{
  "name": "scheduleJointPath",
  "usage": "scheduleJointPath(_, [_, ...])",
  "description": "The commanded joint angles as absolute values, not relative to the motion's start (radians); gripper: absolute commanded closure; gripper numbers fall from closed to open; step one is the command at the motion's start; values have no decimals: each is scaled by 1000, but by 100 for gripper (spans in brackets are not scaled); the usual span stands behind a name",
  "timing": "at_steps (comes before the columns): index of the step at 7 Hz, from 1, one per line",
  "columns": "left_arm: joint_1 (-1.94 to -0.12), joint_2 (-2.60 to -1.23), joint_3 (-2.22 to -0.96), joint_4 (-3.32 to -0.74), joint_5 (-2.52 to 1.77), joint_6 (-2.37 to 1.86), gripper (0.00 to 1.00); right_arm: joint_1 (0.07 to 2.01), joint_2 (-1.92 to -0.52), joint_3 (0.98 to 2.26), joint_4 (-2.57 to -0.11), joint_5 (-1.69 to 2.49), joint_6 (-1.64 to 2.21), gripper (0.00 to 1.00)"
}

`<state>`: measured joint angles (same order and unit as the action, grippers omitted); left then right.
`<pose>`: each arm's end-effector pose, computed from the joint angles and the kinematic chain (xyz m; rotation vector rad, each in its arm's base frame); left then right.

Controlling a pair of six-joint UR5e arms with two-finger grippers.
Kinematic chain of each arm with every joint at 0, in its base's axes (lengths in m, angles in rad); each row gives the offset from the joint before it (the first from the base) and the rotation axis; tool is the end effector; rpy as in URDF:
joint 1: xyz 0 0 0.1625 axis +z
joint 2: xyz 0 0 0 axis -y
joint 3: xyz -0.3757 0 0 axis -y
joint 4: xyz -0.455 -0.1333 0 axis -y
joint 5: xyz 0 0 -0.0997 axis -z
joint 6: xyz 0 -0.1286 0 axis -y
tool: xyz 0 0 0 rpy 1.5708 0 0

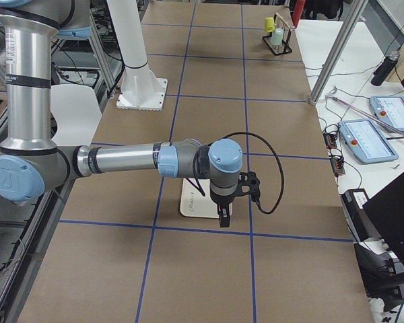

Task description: Left arm grabs green cup and hands to right arm on tray

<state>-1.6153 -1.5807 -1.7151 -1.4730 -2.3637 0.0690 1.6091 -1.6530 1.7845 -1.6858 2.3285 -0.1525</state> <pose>-0.0665 -0.5555 0.5528 0.0983 0.7884 0.0456 0.0649 -0.5193 0.5690 0.0879 -0.7532 -0.1149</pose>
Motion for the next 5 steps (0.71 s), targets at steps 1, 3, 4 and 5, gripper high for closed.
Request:
scheduleJointPath(1, [-1617,-1710,-1724,-1361,-2355,69,0,1609,-1651,1787,-1686,2330,-152,0])
scheduleJointPath(3, [-1611,-1817,-1835,-1254,-2358,69,0,1609,-1651,1790,-1686,2335,-152,0])
scheduleJointPath(4, [-1585,-1848,-1864,-1267,-2358,66,0,1609,-1651,1789,-1686,2335,-150,0])
scheduleJointPath(5, [-1574,-1841,-1902,-1269,-2361,25,0,1609,-1651,1787,-1686,2335,-152,0])
